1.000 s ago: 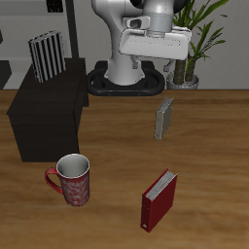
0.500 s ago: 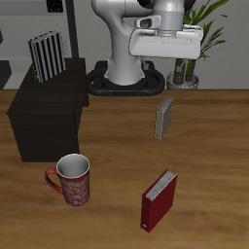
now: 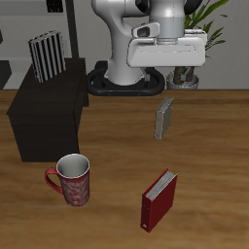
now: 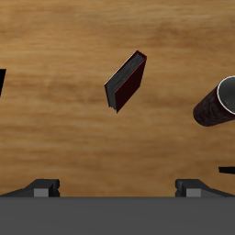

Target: Place the striped book upright on top of the shelf and place the red book upright on top of the shelf

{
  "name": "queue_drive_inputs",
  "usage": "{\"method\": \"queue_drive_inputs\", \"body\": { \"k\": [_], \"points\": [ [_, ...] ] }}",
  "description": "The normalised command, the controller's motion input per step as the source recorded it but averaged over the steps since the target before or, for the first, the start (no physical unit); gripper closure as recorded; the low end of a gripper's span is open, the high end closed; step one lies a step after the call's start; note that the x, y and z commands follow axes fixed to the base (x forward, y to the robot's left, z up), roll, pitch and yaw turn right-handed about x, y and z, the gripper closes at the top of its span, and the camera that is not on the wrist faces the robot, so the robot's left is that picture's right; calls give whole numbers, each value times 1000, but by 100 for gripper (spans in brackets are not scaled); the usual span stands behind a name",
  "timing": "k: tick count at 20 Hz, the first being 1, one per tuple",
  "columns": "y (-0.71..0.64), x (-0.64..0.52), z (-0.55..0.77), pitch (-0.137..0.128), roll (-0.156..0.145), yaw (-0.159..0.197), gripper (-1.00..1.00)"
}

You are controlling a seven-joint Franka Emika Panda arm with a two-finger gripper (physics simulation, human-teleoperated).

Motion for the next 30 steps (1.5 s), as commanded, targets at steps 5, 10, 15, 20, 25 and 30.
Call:
{"method": "queue_drive_inputs", "body": {
  "k": [5, 10, 15, 20, 25, 30],
  "points": [
    [100, 460, -74, -9, 55, 73, -100],
    [-47, 600, -188, 39, -41, -34, -100],
    [15, 308, -98, -2, -22, -26, -100],
    [156, 321, -216, 8, -12, -13, -100],
    [-31, 322, -143, 0, -15, -44, -100],
    [-74, 432, -201, 42, -10, -15, -100]
  ]
}}
